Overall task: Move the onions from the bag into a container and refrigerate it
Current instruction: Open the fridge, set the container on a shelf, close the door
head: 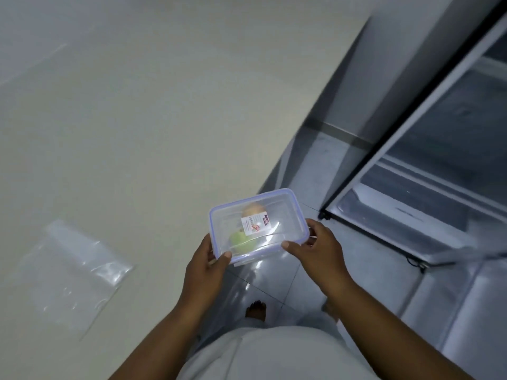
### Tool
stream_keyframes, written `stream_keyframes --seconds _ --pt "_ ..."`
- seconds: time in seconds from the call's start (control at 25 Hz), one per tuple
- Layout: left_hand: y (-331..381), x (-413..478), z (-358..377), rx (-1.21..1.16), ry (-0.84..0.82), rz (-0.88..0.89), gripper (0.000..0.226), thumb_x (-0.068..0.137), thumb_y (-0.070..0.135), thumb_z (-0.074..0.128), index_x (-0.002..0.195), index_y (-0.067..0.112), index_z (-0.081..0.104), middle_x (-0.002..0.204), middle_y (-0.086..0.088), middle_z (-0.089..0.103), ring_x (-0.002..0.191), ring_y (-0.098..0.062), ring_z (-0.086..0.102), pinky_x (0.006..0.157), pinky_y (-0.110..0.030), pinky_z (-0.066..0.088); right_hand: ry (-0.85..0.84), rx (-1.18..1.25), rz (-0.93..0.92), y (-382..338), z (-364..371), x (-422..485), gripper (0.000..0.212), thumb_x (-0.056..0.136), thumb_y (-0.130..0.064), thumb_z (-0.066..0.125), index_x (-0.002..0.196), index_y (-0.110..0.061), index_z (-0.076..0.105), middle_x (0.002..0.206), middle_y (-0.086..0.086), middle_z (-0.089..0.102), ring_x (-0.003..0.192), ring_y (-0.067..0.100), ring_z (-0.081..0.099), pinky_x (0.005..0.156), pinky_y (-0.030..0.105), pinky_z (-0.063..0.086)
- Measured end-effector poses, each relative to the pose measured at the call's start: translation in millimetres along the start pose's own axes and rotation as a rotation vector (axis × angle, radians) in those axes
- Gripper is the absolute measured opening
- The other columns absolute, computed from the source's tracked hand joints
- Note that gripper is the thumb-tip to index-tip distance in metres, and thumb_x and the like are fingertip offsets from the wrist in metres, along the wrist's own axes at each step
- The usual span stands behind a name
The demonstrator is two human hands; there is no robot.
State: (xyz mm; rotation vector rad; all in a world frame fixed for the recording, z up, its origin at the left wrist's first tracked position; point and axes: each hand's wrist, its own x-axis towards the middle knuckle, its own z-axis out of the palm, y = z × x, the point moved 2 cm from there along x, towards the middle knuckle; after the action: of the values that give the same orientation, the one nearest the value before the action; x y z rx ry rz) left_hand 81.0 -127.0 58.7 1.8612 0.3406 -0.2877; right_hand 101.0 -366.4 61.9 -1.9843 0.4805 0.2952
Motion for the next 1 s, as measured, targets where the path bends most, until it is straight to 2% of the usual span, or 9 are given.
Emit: stream_keyframes --seconds 0.16,0.24,0.36,0.44,0.56,0.64,0.72,0.84,1.0 --pt "26.8 -10.6 69.7 -0.011 -0.217 0.035 0.045 0.091 0.011 0.058 0.128 0.037 0.054 0.116 0.018 0.068 0.105 0.002 0.063 0.08 -0.012 0.047 0.182 0.072 0.065 55.7 -66.0 -34.3 0.058 0.068 -0.038 0.082 0.118 -0.036 0.053 0.116 -0.008 0.056 0.097 0.004 0.06 0.075 0.016 0.049" --pt "37.5 -12.1 112.2 0.017 -0.313 0.038 0.046 0.091 0.009 0.058 0.128 0.037 0.054 0.117 0.015 0.068 0.105 -0.001 0.063 0.083 -0.016 0.047 0.278 0.121 0.105 84.4 -98.7 -48.2 0.059 0.068 -0.036 0.083 0.12 -0.033 0.056 0.116 -0.007 0.058 0.097 0.005 0.062 0.077 0.018 0.051" --pt "49.7 -8.3 179.6 0.089 -0.452 0.077 0.049 0.09 0.006 0.059 0.116 0.046 0.054 0.111 0.019 0.068 0.097 0.005 0.063 0.073 -0.003 0.044 0.399 0.185 0.166 125.5 -144.8 -61.7 0.054 0.069 -0.034 0.083 0.116 -0.037 0.057 0.115 -0.006 0.061 0.091 0.002 0.065 0.073 0.017 0.053" --pt "57.4 -4.4 227.1 0.134 -0.537 0.084 0.047 0.091 0.007 0.059 0.121 0.043 0.053 0.116 0.014 0.066 0.1 0.004 0.063 0.074 -0.004 0.045 0.457 0.221 0.206 153.0 -174.1 -64.3 0.051 0.071 -0.031 0.082 0.117 -0.034 0.059 0.115 -0.003 0.063 0.091 0.002 0.066 0.065 0.012 0.053" --pt "66.8 7.3 294.7 0.174 -0.639 0.094 0.047 0.092 0.013 0.058 0.132 0.038 0.05 0.123 0.014 0.063 0.106 0.006 0.059 0.079 -0.005 0.046 0.528 0.234 0.279 189.2 -213.9 -54.6 0.055 0.074 -0.029 0.082 0.123 -0.024 0.058 0.119 0.001 0.065 0.099 0.011 0.065 0.069 0.01 0.051" --pt "71.7 19.3 342.2 0.214 -0.687 0.09 0.048 0.092 0.017 0.058 0.135 0.037 0.048 0.127 0.013 0.062 0.11 0.004 0.058 0.081 -0.006 0.046 0.58 0.232 0.31 213.0 -243.0 -37.7 0.052 0.073 -0.027 0.082 0.12 -0.024 0.059 0.117 0.0 0.065 0.096 0.009 0.064 0.063 0.003 0.047" --pt "74.4 35.3 386.8 0.242 -0.707 0.091 0.051 0.093 0.016 0.058 0.139 0.032 0.045 0.13 0.009 0.06 0.113 0.0 0.056 0.08 -0.004 0.045 0.605 0.24 0.341 235.1 -270.0 -14.9 0.053 0.073 -0.027 0.083 0.12 -0.026 0.06 0.117 0.0 0.064 0.094 0.006 0.064 0.061 0.005 0.045" --pt "77.7 68.0 454.1 0.243 -0.705 0.087 0.053 0.092 0.012 0.059 0.141 0.026 0.044 0.13 0.005 0.06 0.112 -0.002 0.057 0.078 -0.002 0.045 0.635 0.256 0.358 270.2 -306.4 31.3 0.057 0.071 -0.027 0.084 0.123 -0.027 0.059 0.119 0.0 0.062 0.098 0.012 0.064 0.069 0.011 0.042" --pt "78.9 123.0 533.5 0.239 -0.686 0.094 0.051 0.093 0.012 0.058 0.137 0.032 0.045 0.124 0.009 0.06 0.095 0.016 0.057 0.068 0.003 0.043 0.67 0.266 0.366 313.8 -341.7 108.1 0.059 0.068 -0.031 0.086 0.121 -0.032 0.06 0.117 -0.002 0.064 0.098 0.011 0.064 0.072 0.019 0.046"
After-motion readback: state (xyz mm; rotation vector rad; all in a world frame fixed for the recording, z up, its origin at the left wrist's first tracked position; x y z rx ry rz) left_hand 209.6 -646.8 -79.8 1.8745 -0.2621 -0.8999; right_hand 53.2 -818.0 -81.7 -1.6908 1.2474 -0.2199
